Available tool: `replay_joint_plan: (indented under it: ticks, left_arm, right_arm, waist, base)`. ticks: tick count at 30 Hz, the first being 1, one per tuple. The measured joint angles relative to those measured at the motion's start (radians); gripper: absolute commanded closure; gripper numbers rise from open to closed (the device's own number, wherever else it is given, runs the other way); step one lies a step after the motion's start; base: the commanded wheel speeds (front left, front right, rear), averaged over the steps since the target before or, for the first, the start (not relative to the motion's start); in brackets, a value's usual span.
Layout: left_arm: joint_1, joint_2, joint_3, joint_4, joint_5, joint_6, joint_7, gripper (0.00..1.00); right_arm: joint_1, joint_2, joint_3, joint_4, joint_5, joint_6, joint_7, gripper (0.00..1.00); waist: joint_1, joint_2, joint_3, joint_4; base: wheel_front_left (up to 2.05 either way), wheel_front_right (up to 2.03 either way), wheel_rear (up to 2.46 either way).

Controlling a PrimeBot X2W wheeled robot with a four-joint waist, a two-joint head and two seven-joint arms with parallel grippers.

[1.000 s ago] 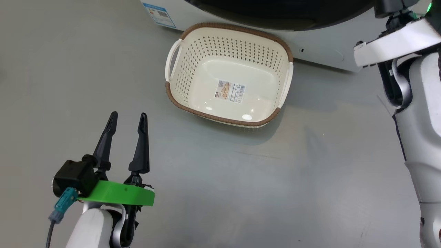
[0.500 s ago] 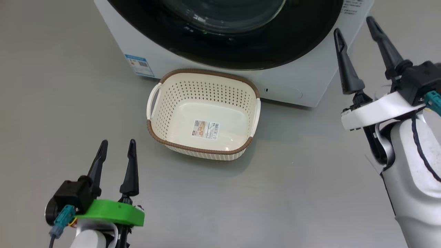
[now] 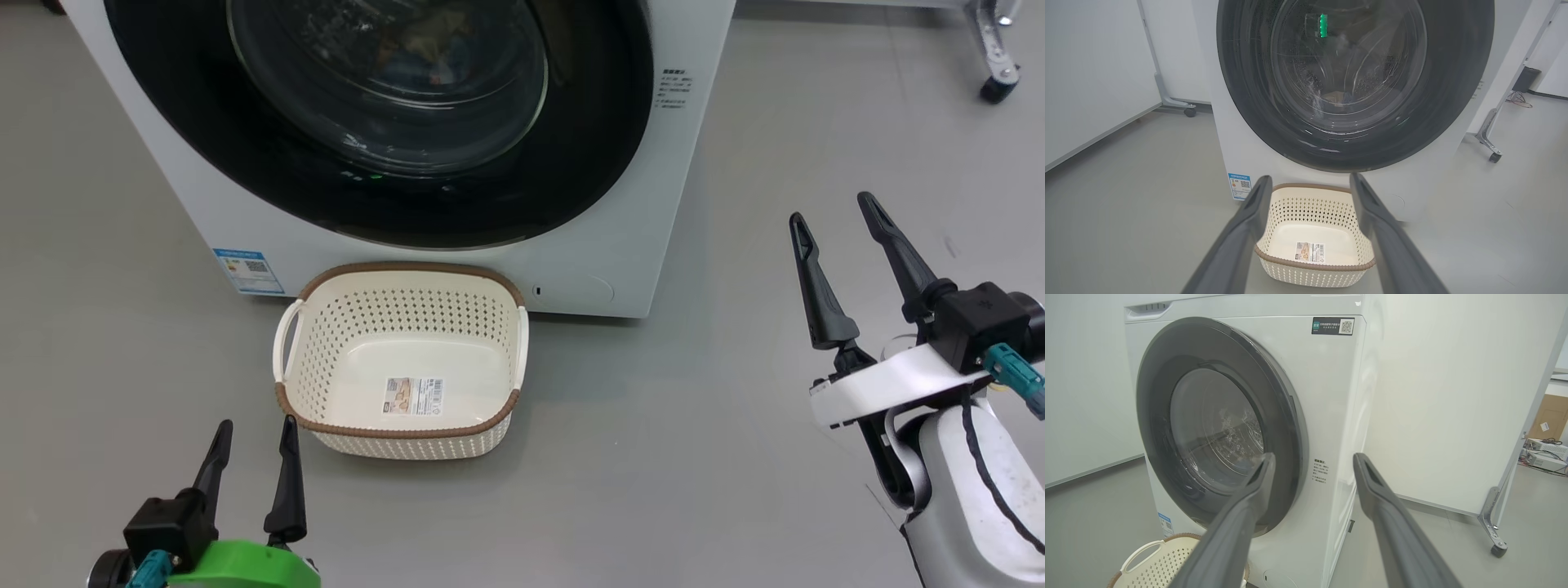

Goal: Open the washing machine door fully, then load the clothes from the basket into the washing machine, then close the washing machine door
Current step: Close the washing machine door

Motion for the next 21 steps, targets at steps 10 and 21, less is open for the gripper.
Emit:
replay_joint_plan:
  ticks: [10, 21]
  left_arm:
    - [0.035, 0.001, -0.014, 0.043, 0.042, 0.000, 0.000, 0.00]
    - [0.052, 0.002, 0.003, 0.006, 0.043, 0.001, 0.000, 0.00]
  right_arm:
    - [0.168, -0.010, -0.067, -0.023, -0.026, -0.021, 0.000, 0.00]
    - [0.317, 0.003, -0.139, -0.039, -0.036, -0.062, 0.000, 0.00]
  waist:
    - [0.0000, 0.0000, -0.081, -0.095]
    - [0.0000, 0.0000, -0.114, -0.129]
  base:
    - [0.00, 0.00, 0.00]
    - [0.00, 0.00, 0.00]
